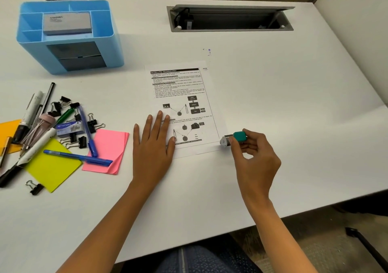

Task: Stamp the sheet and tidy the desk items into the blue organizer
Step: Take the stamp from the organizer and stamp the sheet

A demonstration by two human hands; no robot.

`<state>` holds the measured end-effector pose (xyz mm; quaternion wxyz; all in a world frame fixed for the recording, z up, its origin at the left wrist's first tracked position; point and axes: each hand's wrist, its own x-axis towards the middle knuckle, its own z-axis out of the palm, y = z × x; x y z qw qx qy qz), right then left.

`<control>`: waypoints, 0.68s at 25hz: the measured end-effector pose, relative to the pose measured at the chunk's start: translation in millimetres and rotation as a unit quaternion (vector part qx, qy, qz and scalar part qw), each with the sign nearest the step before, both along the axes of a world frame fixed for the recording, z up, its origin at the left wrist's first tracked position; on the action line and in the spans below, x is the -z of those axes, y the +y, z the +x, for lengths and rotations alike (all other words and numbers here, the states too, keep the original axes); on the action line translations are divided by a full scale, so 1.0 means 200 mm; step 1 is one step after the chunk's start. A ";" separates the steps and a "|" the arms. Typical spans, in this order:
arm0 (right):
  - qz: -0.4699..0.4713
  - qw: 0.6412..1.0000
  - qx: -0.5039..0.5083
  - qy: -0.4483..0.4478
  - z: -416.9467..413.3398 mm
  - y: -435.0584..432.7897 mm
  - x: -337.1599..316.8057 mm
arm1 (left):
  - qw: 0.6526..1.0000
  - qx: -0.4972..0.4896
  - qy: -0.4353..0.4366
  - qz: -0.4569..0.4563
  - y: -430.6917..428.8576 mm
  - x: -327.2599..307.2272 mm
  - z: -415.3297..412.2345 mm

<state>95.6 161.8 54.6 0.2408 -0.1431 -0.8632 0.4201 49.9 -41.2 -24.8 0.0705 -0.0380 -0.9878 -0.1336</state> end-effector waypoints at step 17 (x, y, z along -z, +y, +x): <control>0.003 1.000 -0.019 -0.006 -0.01 -0.04 0.05 | 1.000 0.002 -0.004 0.002 0.00 0.00 0.00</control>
